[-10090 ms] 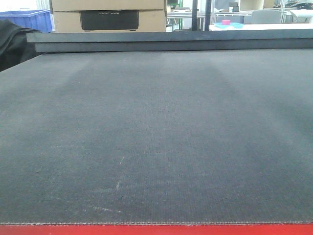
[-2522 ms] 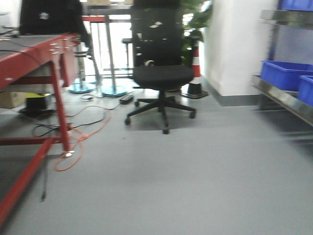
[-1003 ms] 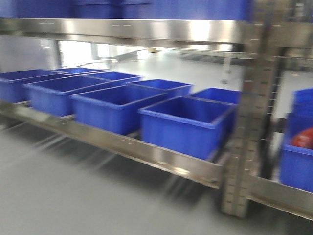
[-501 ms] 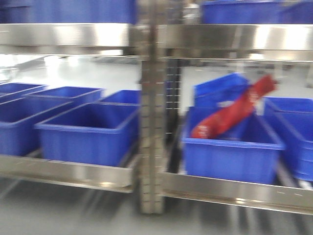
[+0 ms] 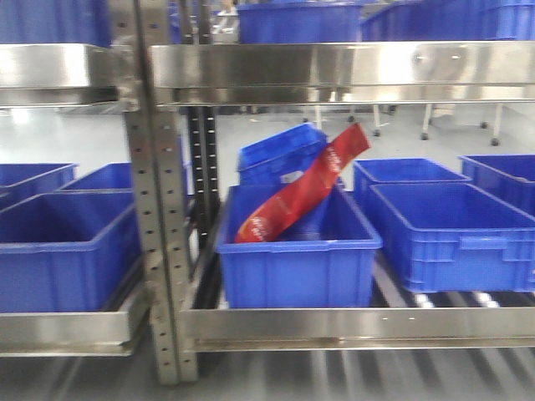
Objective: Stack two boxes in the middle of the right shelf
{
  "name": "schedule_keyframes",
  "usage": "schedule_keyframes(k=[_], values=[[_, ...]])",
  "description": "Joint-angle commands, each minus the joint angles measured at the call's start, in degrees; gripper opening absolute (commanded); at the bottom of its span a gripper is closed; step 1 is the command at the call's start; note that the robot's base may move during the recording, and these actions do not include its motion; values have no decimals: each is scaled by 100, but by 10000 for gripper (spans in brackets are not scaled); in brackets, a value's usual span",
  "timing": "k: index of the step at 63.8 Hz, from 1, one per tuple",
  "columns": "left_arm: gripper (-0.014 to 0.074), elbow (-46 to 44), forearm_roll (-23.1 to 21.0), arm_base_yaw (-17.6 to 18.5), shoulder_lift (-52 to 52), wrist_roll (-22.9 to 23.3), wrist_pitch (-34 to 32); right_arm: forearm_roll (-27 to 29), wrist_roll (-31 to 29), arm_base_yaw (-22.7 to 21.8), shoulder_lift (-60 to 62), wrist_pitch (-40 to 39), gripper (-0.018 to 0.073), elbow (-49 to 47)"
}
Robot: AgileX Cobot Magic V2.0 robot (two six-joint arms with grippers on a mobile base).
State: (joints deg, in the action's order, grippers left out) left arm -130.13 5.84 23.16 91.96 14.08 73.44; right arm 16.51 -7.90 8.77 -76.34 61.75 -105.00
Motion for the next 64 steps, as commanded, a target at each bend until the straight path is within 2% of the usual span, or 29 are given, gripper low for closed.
schedule_keyframes(k=[1,64], values=[[-111,-69,-10,-13,-65,8,-348,76,-88,-29,96,-217,-153,-84],[-111,-69,-10,-13,-65,8,-348,76,-88,-29,96,-217,-153,-84]])
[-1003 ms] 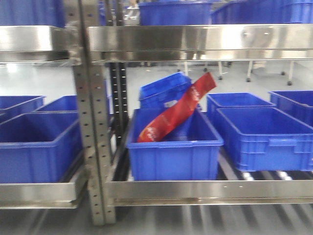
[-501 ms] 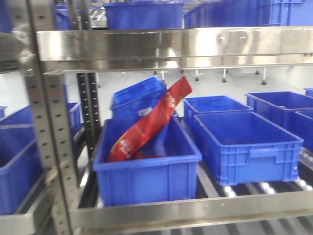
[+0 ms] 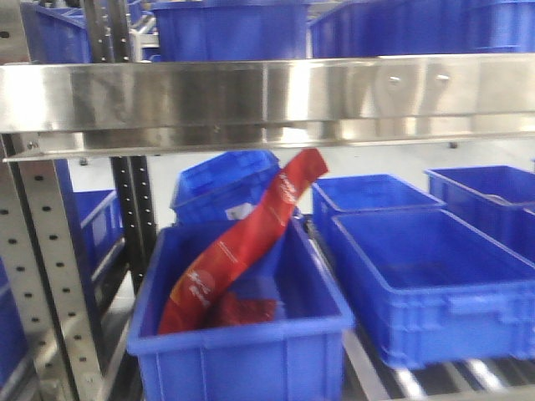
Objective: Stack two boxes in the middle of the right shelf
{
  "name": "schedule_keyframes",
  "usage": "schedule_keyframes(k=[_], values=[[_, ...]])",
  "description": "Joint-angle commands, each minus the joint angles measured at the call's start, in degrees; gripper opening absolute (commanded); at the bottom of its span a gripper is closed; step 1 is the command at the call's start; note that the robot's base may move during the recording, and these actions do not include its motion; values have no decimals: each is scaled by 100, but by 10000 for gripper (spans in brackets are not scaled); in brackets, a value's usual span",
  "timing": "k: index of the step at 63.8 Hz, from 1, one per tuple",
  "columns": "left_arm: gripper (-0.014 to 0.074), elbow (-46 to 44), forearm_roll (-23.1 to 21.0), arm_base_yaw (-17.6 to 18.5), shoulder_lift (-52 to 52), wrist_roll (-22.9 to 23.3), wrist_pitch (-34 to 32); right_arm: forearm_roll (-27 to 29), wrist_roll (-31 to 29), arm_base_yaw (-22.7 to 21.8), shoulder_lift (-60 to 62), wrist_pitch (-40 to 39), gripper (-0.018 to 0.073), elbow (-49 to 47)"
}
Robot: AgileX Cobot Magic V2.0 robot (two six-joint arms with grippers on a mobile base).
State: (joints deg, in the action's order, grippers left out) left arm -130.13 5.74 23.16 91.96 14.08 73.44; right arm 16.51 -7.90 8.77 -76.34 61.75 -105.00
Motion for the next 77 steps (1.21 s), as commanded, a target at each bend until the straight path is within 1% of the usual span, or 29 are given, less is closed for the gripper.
schedule_keyframes(k=[1,77], values=[[-111,-69,0,-13,-65,8,-348,76,-88,-29,96,-217,-153,-84],[-111,-69,0,-13,-65,8,-348,76,-88,-29,96,-217,-153,-84]])
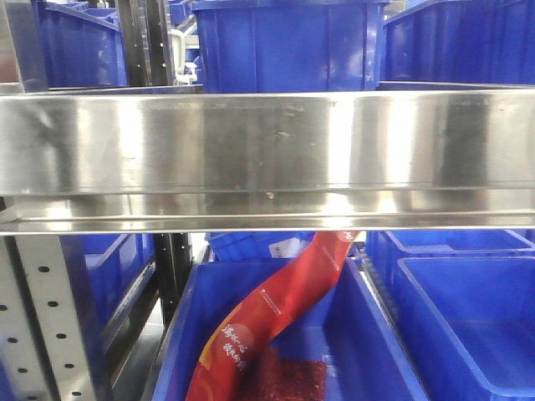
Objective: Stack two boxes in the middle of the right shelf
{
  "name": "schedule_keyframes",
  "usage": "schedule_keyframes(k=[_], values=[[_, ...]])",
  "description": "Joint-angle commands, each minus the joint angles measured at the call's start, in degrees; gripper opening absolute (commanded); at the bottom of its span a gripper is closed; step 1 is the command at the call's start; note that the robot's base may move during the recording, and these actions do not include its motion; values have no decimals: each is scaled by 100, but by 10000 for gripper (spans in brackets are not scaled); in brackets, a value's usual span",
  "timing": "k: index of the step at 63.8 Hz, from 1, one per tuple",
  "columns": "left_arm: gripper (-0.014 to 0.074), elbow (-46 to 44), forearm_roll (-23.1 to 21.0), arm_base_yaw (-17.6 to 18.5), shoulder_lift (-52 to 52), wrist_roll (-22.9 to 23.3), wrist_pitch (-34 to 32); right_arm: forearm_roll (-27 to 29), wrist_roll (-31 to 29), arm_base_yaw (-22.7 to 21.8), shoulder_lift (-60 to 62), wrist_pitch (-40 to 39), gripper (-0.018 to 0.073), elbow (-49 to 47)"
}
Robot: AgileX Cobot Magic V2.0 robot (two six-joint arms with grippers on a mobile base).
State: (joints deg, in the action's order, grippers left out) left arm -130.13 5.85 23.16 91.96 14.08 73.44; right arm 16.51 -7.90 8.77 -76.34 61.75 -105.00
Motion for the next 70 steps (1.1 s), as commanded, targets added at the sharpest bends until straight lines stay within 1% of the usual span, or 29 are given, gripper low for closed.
schedule_keyframes(k=[1,70], values=[[-111,-69,-11,-13,-65,8,-348,76,-88,-29,96,-217,-153,-84],[-111,-69,-11,-13,-65,8,-348,76,-88,-29,96,-217,-153,-84]])
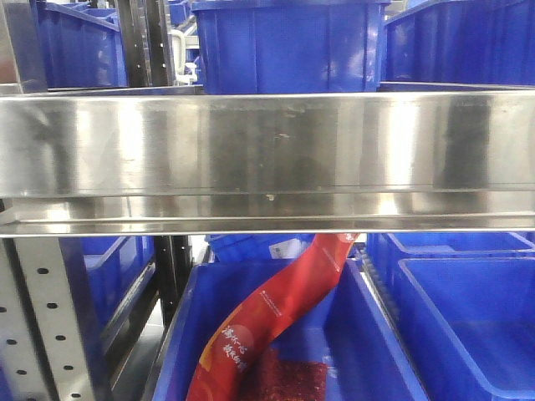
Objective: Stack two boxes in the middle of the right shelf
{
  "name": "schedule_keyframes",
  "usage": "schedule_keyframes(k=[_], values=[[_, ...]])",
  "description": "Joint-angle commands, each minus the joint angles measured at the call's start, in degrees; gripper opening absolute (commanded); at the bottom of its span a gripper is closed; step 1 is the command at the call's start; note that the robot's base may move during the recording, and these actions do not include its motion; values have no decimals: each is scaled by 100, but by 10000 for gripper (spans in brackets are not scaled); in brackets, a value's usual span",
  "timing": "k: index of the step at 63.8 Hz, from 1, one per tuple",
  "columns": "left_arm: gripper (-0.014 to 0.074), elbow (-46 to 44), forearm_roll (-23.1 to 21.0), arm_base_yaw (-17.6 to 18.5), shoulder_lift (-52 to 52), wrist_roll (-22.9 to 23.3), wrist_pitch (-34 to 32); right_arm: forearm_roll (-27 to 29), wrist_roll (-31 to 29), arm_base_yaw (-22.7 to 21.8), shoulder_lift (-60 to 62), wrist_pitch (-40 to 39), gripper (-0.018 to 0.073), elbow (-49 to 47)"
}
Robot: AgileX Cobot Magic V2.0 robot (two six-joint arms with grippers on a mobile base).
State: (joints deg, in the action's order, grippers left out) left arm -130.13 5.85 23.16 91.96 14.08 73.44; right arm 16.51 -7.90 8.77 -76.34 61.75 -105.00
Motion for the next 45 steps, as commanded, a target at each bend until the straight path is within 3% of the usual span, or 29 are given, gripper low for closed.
schedule_keyframes(k=[1,24,45], values=[[-111,-69,-11,-13,-65,8,-348,76,-88,-29,96,-228,-153,-84],[-111,-12,-256,-13,200,8,-348,52,-88,-29,-21,-158,-153,48],[-111,1124,6,-13,535,-2,-348,-2,-88,-29,-994,131,-153,133]])
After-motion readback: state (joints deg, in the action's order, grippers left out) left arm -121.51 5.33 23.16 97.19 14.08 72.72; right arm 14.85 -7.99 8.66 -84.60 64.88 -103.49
